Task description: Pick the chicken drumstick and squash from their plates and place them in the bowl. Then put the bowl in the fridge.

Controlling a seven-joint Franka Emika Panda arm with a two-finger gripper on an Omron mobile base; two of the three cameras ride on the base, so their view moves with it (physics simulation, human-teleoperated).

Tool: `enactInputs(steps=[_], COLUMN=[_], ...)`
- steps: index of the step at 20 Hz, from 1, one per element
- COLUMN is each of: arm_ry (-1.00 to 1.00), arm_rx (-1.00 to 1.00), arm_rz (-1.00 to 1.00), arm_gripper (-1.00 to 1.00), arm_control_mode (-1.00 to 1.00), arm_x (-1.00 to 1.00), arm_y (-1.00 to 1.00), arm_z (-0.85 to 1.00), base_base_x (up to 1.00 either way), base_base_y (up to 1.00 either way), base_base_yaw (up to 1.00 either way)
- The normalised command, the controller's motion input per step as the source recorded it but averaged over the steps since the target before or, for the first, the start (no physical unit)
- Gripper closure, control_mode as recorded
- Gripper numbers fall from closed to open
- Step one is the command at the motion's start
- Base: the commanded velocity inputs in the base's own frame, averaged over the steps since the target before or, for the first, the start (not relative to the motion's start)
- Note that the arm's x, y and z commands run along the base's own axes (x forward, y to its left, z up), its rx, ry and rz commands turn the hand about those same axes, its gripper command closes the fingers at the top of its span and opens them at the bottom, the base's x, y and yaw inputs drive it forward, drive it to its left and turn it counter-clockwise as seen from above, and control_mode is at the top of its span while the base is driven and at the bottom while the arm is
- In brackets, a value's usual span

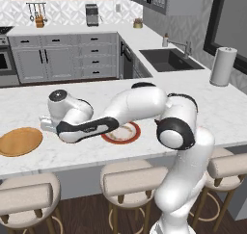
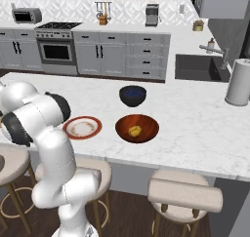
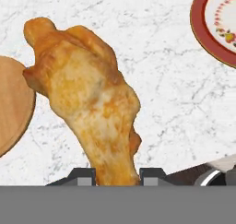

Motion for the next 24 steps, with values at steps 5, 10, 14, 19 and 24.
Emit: enactInputs(steps=[5,10,14,19,24], arm_ry=[0.11,0.18,0.07,0.0,0.01], arm_rx=[-0.08,-0.13,-0.11,-0.09,-0.06], arm_rz=[-0.13,-0.15,-0.13,-0.1,-0.08], arm_gripper=[1.0,1.0,1.0,1.0,1.0], arm_control_mode=[-1.0,-1.0,-1.0,-1.0,-1.0], arm_x=[0.26,0.31,0.19,0.2,0.23], arm_y=[-1.0,-1.0,-1.0,-1.0,-1.0], arm_z=[0.33,0.16,0.0,-0.01,-0.01], base_base_x=[0.0,0.0,0.0,0.0,0.0], base_base_y=[0.0,0.0,0.0,0.0,0.0], base_base_yaw=[0.0,0.0,0.0,0.0,0.0])
